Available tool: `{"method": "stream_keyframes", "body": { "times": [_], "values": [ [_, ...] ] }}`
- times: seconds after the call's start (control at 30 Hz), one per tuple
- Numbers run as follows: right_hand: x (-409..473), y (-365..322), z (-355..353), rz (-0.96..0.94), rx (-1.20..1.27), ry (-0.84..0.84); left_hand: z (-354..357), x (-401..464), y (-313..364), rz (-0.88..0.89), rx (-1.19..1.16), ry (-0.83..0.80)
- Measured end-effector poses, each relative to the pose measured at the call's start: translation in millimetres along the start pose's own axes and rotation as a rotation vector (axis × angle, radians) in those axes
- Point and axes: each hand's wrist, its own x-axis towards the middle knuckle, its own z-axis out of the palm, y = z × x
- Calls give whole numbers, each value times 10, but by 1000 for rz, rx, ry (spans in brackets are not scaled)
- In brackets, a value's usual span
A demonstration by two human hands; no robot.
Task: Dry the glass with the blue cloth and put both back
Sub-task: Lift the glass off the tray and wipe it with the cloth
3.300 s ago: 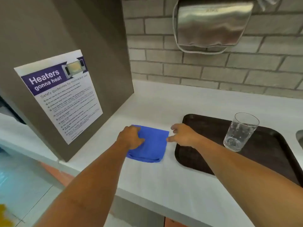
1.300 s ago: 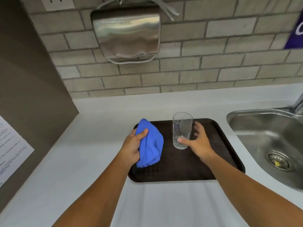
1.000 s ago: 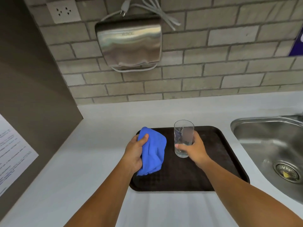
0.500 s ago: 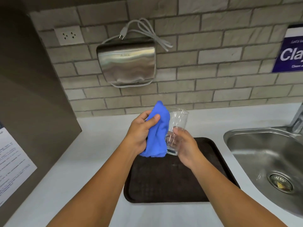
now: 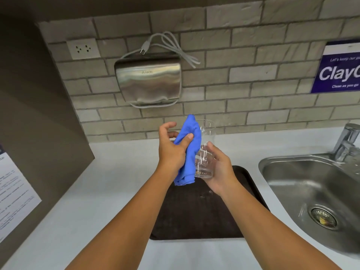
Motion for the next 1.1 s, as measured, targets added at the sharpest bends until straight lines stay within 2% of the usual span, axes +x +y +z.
{"method": "stream_keyframes", "body": {
  "times": [0.1, 0.2, 0.33, 0.63, 0.77, 0.9, 1.0, 1.07, 1.1],
  "values": [
    [-47, 32, -13, -10, -4, 37, 26, -111, -31, 150, 72, -19],
    [-89, 66, -25, -27, -42, 57, 45, -183, -84, 220, 174, -47],
    [-165, 73, 2, -67, -94, 62, 40, -241, -123, 183, 239, -45],
    [-295, 74, 11, -115, -228, 126, 73, -389, -97, 119, 252, -159],
    [-341, 71, -13, -104, -195, 83, 88, -434, -65, 100, 163, -133],
    [-401, 61, -45, -93, -126, -16, 74, -366, -56, -128, -62, -66],
    [-404, 49, -75, -86, -134, -62, 61, -353, -42, -270, -87, -39],
    [-416, 38, -60, -80, -136, -62, 94, -391, -6, -198, -46, -25],
    [-422, 32, -48, -76, -141, -55, 111, -423, 12, -78, 30, -25]
  ]
}}
